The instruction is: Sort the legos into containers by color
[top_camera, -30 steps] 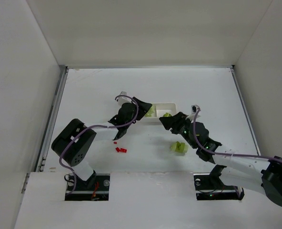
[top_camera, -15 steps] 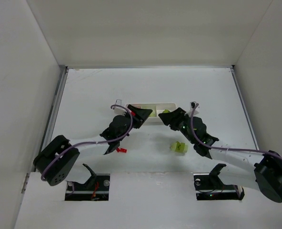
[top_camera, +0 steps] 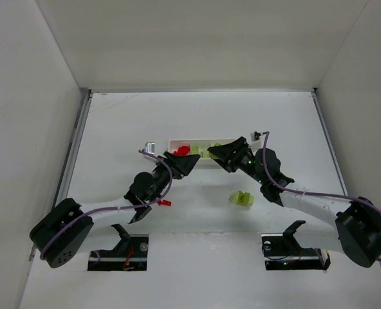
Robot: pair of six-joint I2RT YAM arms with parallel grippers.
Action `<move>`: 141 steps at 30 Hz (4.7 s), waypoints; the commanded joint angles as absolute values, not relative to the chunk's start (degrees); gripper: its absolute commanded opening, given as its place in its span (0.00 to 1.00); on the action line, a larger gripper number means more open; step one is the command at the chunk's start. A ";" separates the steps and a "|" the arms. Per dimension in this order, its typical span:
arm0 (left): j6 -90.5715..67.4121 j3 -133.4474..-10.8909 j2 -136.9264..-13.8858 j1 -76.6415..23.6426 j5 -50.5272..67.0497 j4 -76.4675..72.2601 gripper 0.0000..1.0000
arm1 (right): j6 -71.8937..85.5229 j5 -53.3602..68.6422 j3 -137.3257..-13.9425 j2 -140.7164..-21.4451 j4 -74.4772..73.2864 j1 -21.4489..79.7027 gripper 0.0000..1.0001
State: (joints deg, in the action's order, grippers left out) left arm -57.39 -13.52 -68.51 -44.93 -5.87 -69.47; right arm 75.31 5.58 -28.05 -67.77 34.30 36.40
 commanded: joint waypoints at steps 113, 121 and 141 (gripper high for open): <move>-25.93 -13.54 -54.23 -48.47 0.09 -56.34 0.27 | 34.46 -12.47 -53.43 -80.76 -3.43 30.98 0.42; -26.98 -13.36 -54.76 -47.94 0.53 -56.69 0.27 | 32.70 -15.12 -57.04 -87.27 -2.02 31.77 0.48; -28.04 -15.64 -61.34 -47.68 -0.35 -58.45 0.27 | 31.64 -18.10 -55.73 -83.78 -1.23 32.47 0.68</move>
State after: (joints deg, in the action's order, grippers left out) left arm -27.55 -13.65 -60.47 -47.86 0.05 -54.61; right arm 32.45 -15.53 -56.21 -88.90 -3.05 31.86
